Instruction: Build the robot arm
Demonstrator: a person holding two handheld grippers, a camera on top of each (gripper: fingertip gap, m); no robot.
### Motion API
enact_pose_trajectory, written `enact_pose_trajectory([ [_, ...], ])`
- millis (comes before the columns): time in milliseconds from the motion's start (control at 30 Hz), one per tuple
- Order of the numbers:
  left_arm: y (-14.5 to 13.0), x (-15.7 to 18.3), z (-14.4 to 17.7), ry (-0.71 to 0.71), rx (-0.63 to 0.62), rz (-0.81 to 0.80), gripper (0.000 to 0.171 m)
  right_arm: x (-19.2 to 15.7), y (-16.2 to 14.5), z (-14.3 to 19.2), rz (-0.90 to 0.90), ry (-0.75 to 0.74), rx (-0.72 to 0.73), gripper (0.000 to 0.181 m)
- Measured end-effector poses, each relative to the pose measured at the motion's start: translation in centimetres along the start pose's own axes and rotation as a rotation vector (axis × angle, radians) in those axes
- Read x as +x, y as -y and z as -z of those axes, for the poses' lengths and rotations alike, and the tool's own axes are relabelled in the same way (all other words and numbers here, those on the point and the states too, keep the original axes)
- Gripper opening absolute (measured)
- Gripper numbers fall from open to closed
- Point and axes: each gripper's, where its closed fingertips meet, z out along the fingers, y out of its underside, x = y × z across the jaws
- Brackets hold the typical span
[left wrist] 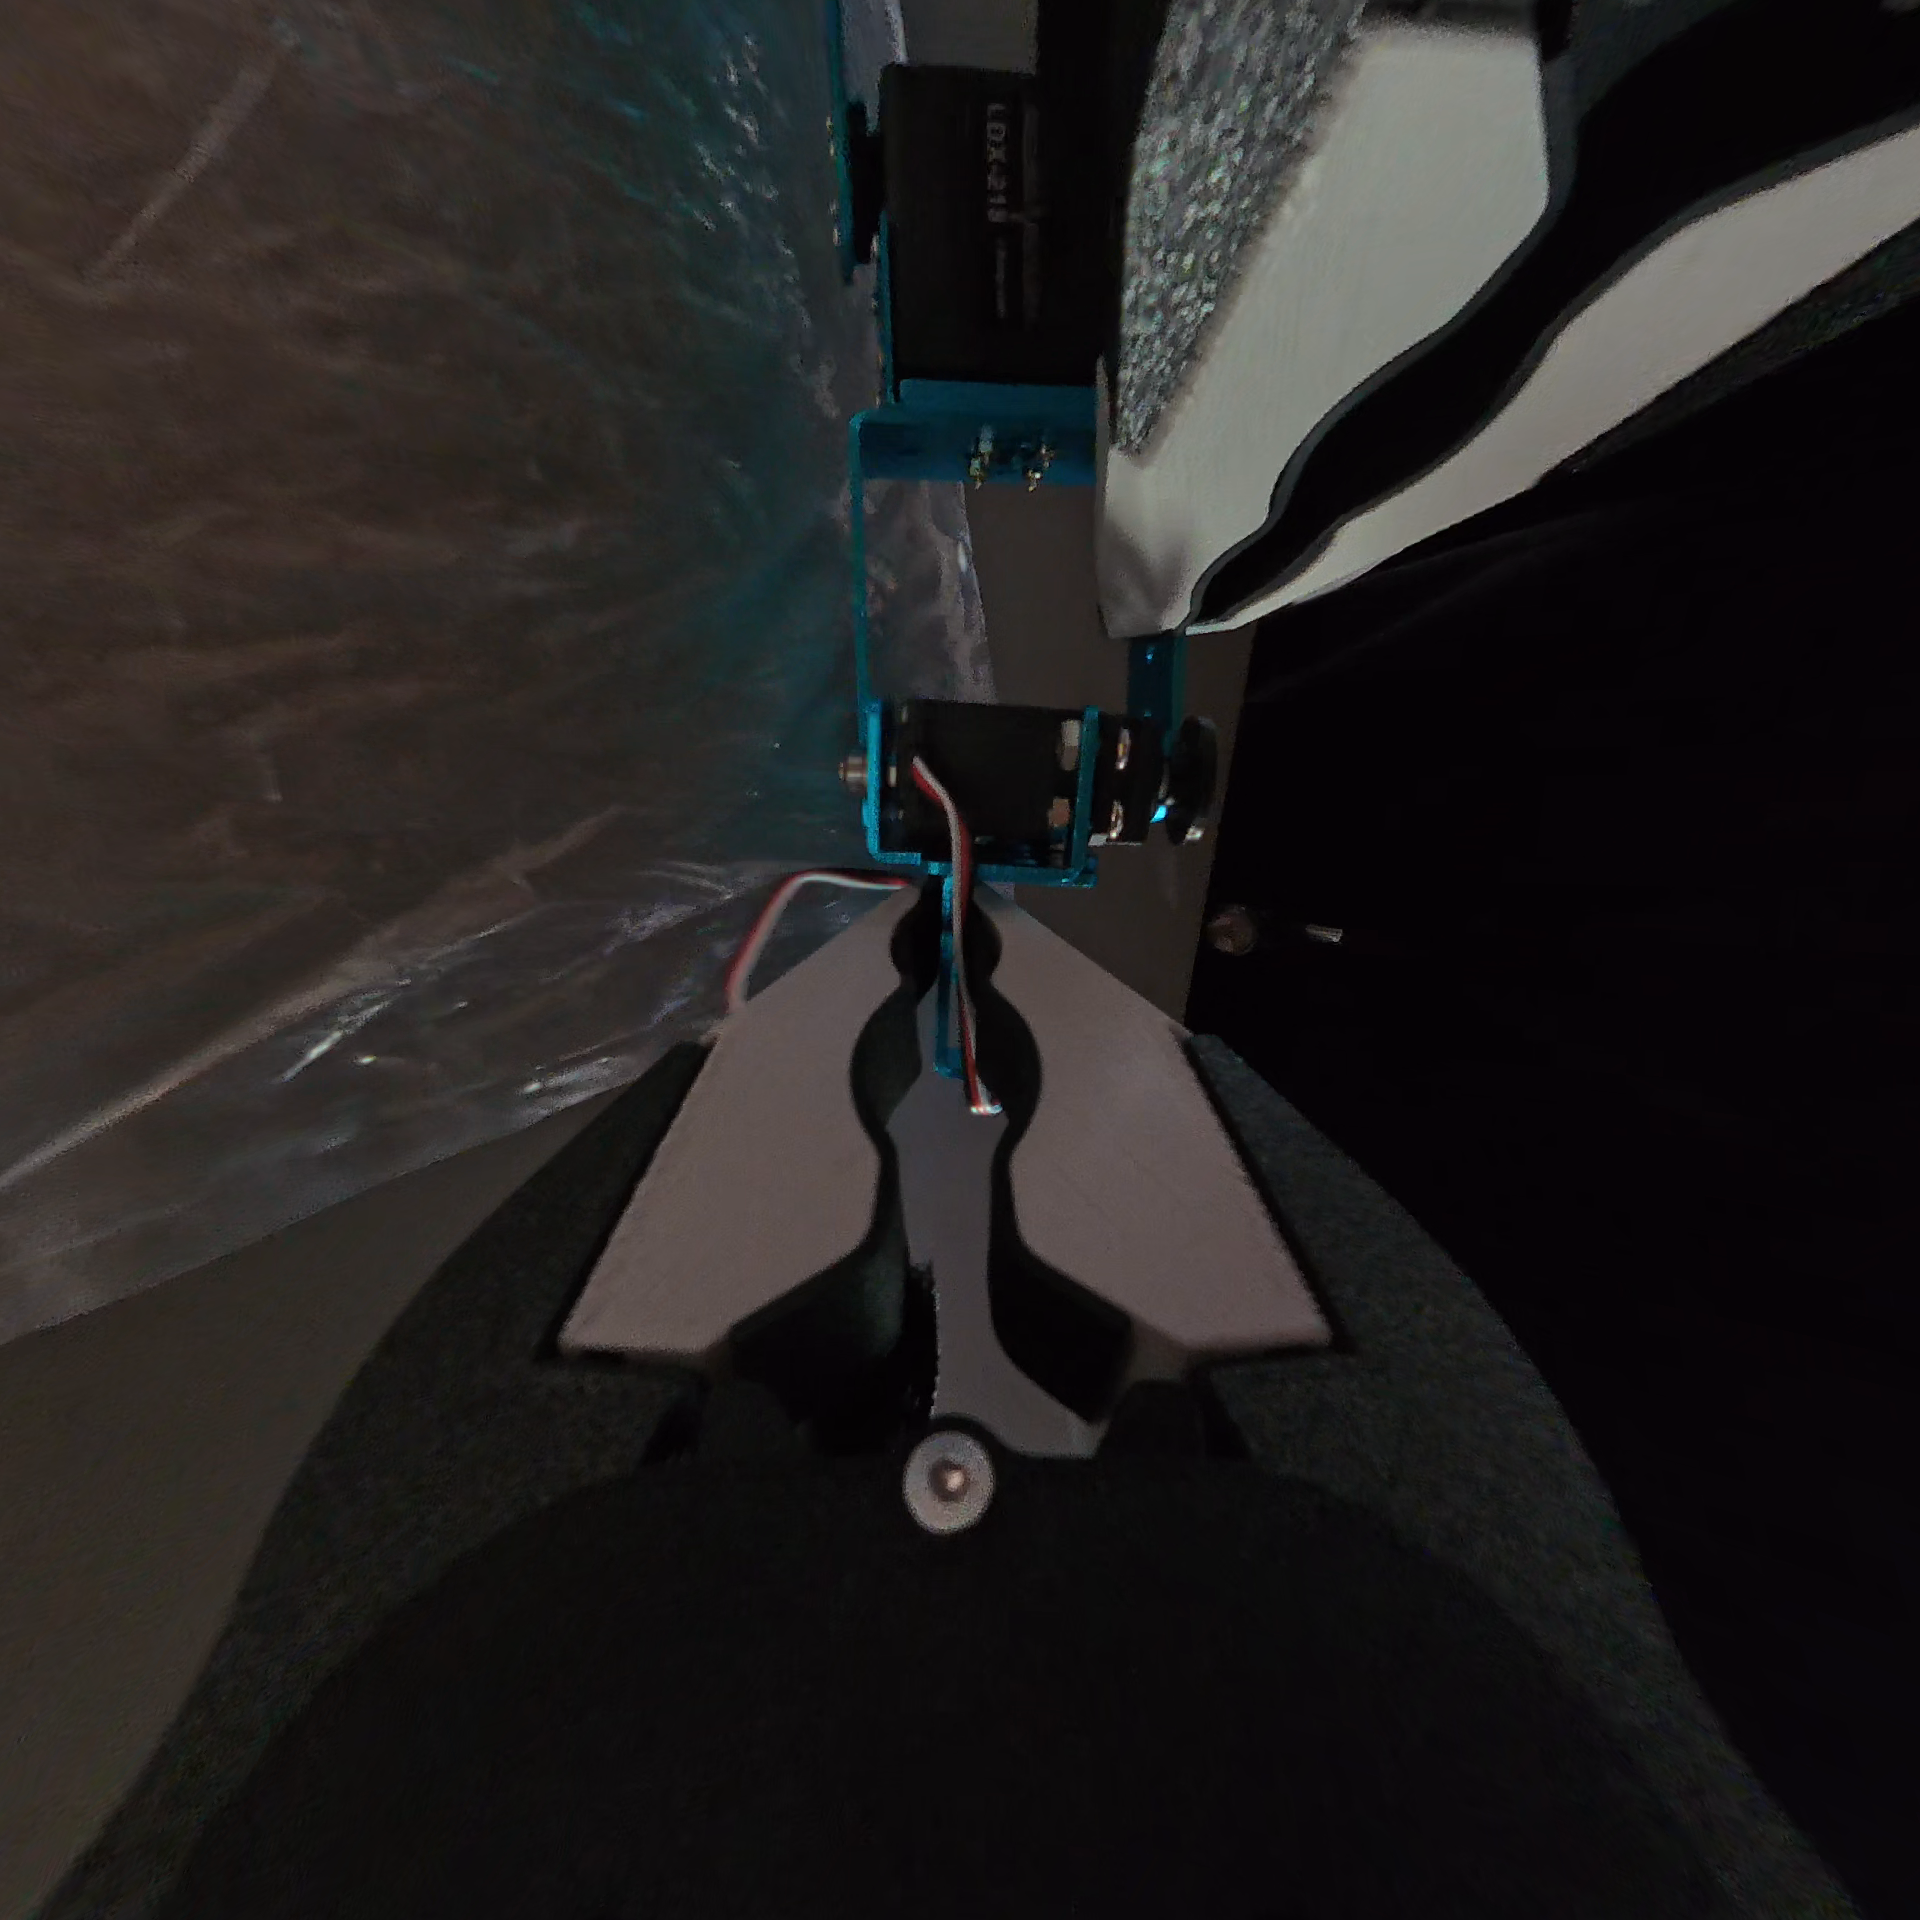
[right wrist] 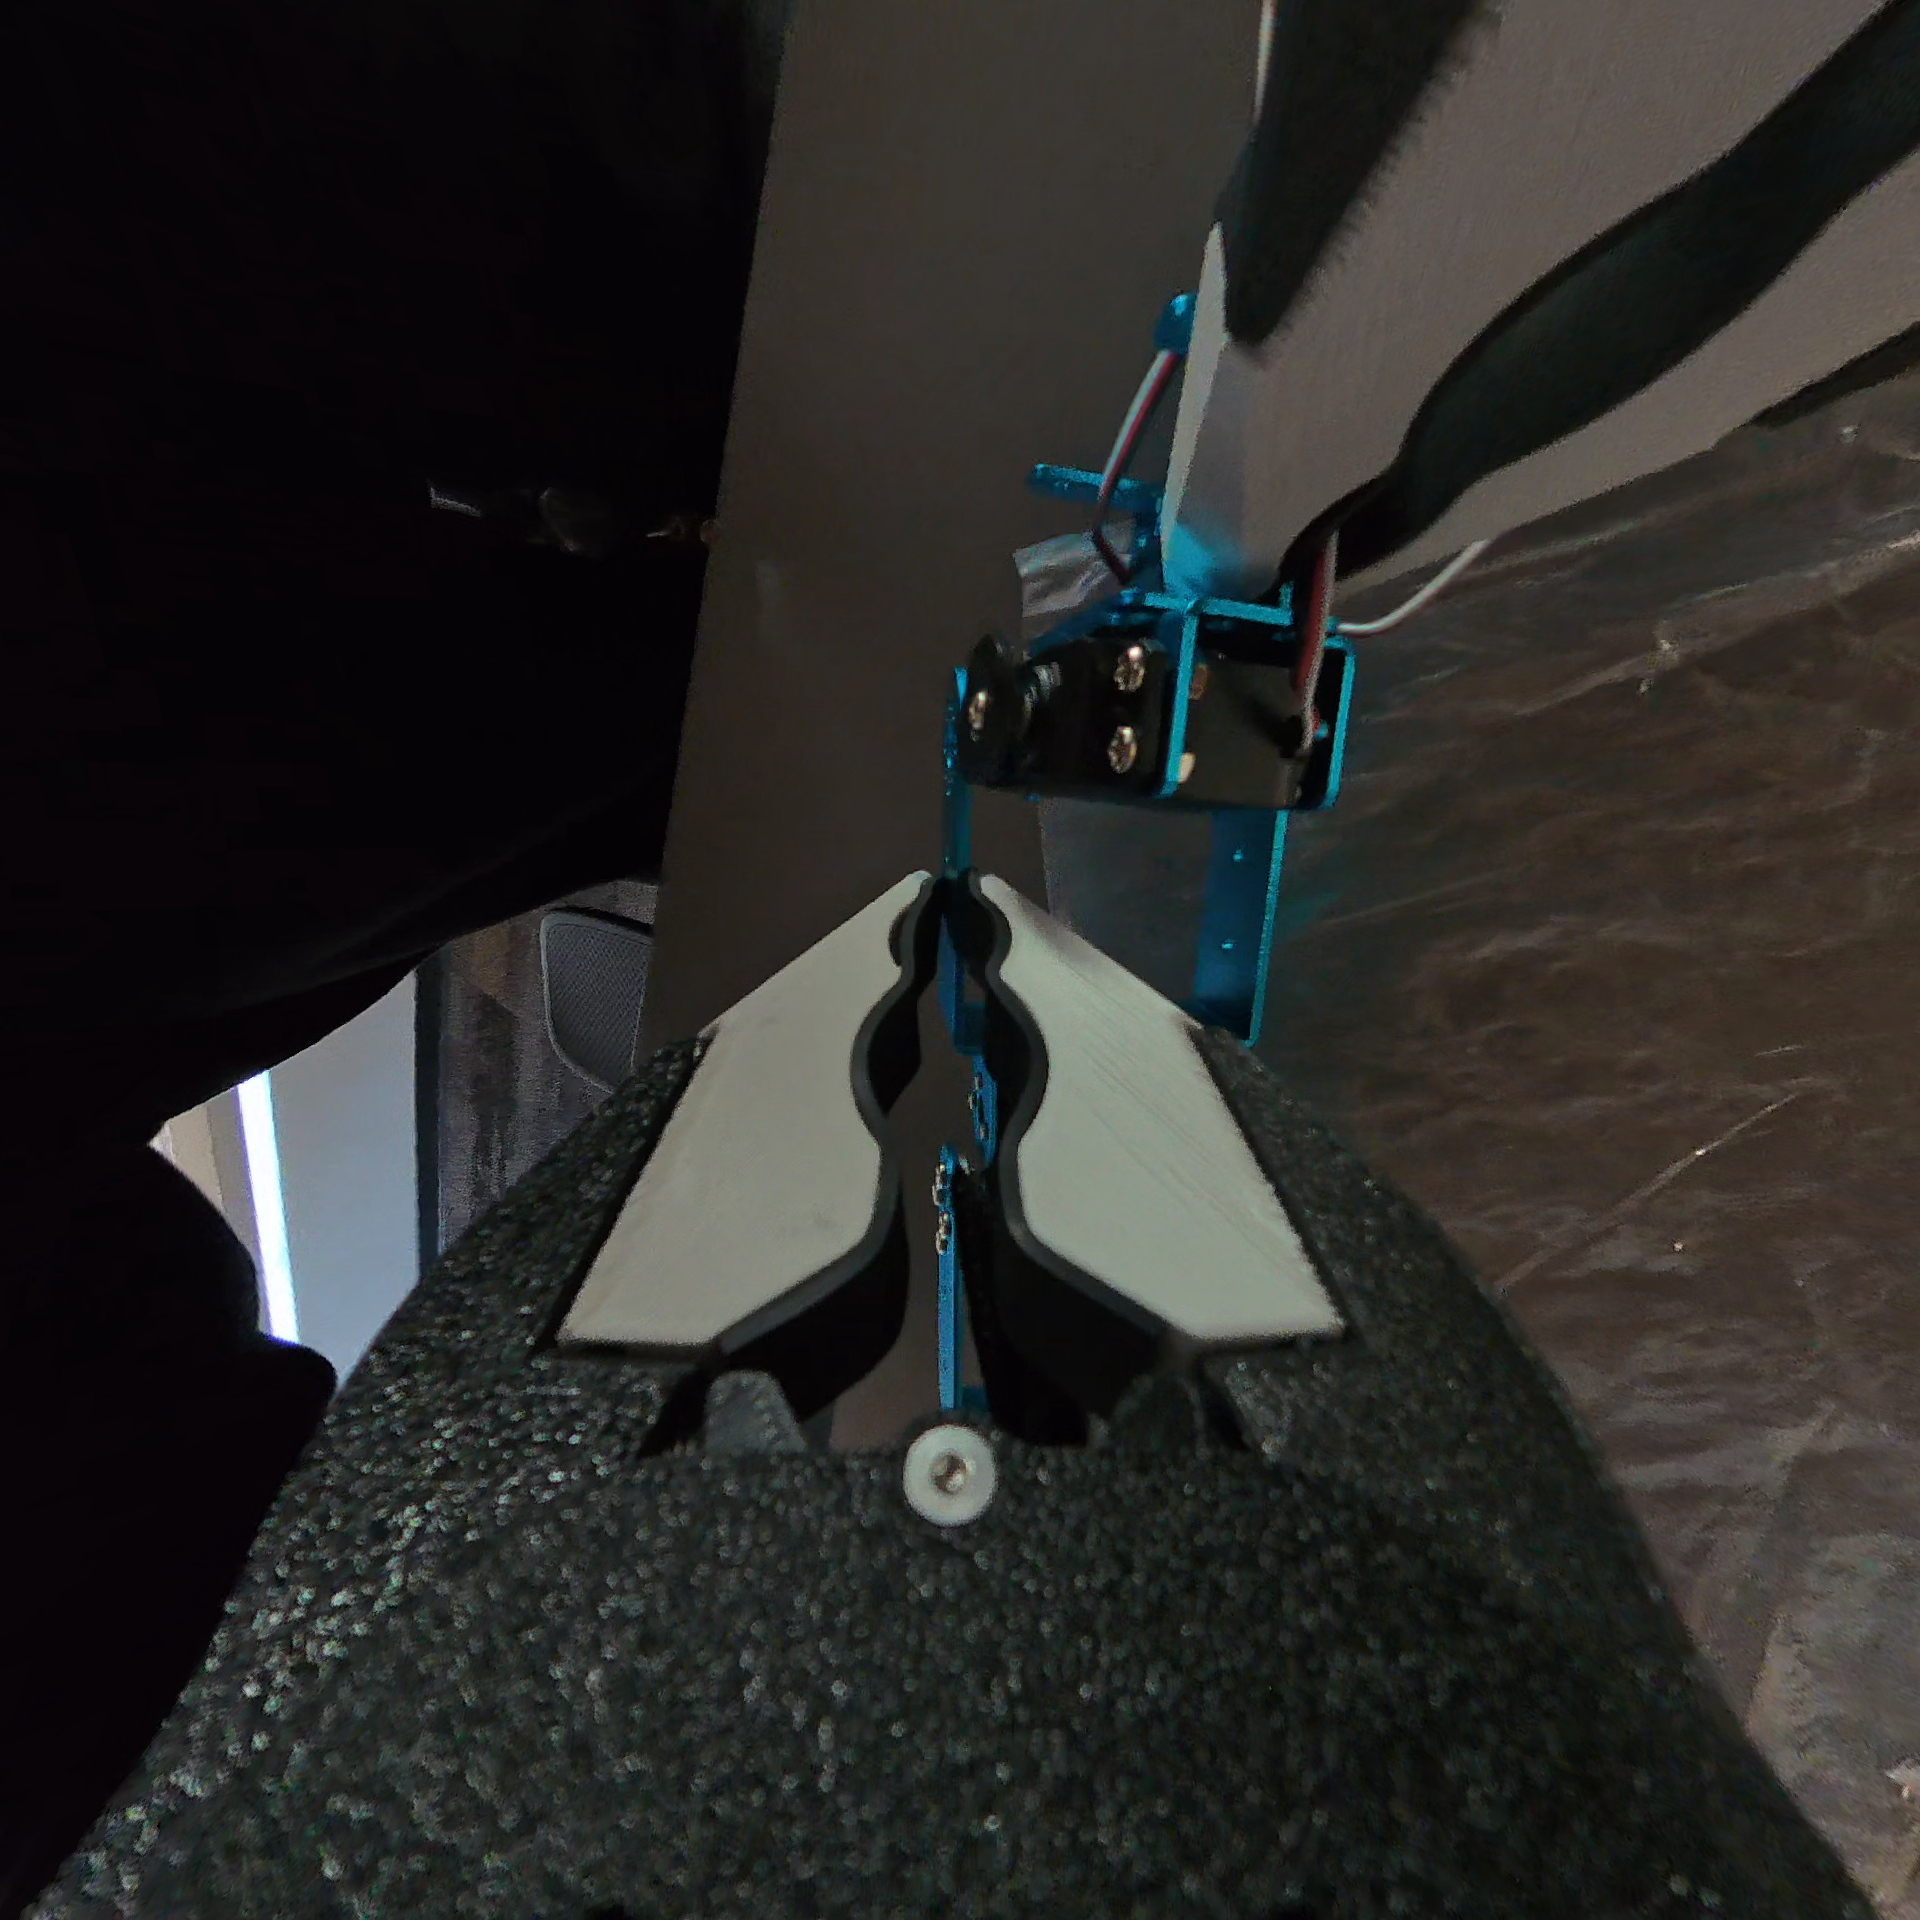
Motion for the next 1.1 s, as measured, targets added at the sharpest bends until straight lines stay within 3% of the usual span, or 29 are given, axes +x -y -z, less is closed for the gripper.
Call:
enact_pose_trajectory([
  [167,0.2,-0.5,0.0,-0.091,0.043,0.026,0.003,0.4,0.1,0.2,-0.028,0.070,0.000,0.003],
  [267,0.6,-1.4,0.1,-0.087,0.074,0.029,0.014,0.8,0.3,0.7,-0.050,0.110,-0.001,0.004],
  [367,0.7,-1.7,0.3,-0.116,0.092,0.034,0.015,1.6,0.8,2.1,-0.058,0.071,0.039,0.013],
  [533,1.1,-2.3,0.7,-0.148,0.121,0.031,0.018,2.7,1.9,5.4,0.023,-0.278,0.148,0.034],
  [667,1.3,-2.6,1.0,-0.194,0.153,0.033,0.018,1.2,1.7,4.1,0.130,-0.522,0.152,0.048],
  [833,1.6,-2.8,1.5,-0.233,0.190,0.063,0.017,3.4,0.1,1.5,0.140,-0.757,0.060,0.040],
  [867,1.5,-2.9,1.6,-0.230,0.195,0.062,0.018,4.0,0.0,1.6,0.164,-0.824,0.053,0.025],
  [900,1.4,-3.0,1.8,-0.222,0.198,0.058,0.023,4.2,0.2,1.7,0.196,-0.868,0.057,0.024],
  [967,1.3,-3.1,2.4,-0.207,0.208,0.040,0.029,4.2,0.2,1.5,0.220,-0.862,0.055,0.024],
  [1100,1.8,-3.6,3.4,-0.172,0.256,-0.008,0.032,4.1,0.1,1.9,0.177,-0.682,0.038,0.023],
])
